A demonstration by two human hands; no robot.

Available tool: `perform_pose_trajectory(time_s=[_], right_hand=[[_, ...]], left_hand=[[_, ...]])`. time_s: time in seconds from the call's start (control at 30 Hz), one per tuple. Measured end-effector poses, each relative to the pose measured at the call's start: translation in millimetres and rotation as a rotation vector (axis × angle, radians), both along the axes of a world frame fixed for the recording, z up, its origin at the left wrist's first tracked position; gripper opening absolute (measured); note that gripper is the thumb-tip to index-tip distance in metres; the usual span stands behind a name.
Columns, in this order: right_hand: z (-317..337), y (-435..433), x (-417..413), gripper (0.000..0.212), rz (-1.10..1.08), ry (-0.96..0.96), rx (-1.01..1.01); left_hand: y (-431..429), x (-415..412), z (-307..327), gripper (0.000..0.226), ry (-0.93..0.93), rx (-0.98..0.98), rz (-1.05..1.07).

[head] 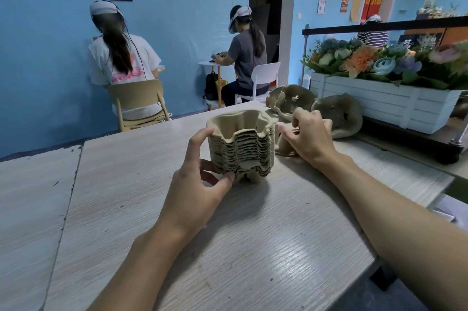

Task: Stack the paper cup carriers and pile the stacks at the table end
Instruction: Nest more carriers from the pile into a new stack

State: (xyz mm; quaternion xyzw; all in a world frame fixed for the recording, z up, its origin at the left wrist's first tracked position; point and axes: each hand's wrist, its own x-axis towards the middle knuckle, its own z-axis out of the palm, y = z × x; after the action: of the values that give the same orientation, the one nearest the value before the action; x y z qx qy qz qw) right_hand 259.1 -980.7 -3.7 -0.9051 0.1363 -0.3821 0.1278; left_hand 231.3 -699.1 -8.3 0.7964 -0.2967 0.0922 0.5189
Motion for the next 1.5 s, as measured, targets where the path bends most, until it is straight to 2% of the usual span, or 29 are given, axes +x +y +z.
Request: perform_pose_trajectory(time_s=[0.07,0.2,0.27,0.47,0.57,0.73,0.83,0.93,1.07,1.17,1.33,1.4,1.5], right_hand=[[1.0,-1.2,-0.4,0.031,-0.001,0.012,0.045],[-2.5,-5.2,-5.2,0.061,0.038,0.337,0.119],[-3.1,-5.8,-5.1,0.063,0.021,0.372,0.127],[1.4,-3.7,-9.3,0.035,0.102,0.296,0.250],[1.3,-4.5,-10.8,0.028,0.130,0.249,0.254],[4.8,-4.4,-12.4,0.012,0.207,-0.019,0.302],[6.2,-3.4,-12.2,0.017,0.217,-0.108,0.330],[4.9,-1.7,-11.4,0.036,0.262,-0.008,0.299],[3.4,-0.7,-11.6,0.034,0.255,0.141,0.243],[7.4,1.4,-16.7,0.037,0.263,0.103,0.256],[12.1,0.1,-21.2,0.028,0.262,-0.130,0.416],[9.5,-1.2,-18.5,0.031,0.274,-0.093,0.451],[3.6,-3.2,-14.1,0.039,0.225,-0.003,0.359]], left_hand=[[-0.1,0.2,-0.3,0.081,-0.005,0.001,0.000],[-0.5,-0.1,0.0,0.081,-0.006,0.002,0.004],[-0.3,-0.2,-0.2,0.081,-0.008,0.000,0.004],[-0.3,0.5,-0.9,0.080,-0.014,-0.008,0.001],[-0.5,1.3,-1.9,0.079,-0.021,-0.010,0.001],[-0.1,1.3,-2.0,0.080,-0.018,-0.012,0.002],[-0.4,1.0,-1.7,0.080,-0.020,-0.010,0.000],[-0.1,0.6,-1.7,0.080,-0.022,-0.005,0.004],[0.7,1.0,-2.0,0.080,-0.026,-0.001,0.006],[0.2,1.7,-1.7,0.081,-0.029,0.001,0.006],[0.0,1.9,-2.0,0.081,-0.030,-0.001,0.005],[-0.1,1.5,-2.0,0.081,-0.029,-0.003,0.004],[0.2,0.9,-1.6,0.080,-0.028,-0.010,-0.002]])
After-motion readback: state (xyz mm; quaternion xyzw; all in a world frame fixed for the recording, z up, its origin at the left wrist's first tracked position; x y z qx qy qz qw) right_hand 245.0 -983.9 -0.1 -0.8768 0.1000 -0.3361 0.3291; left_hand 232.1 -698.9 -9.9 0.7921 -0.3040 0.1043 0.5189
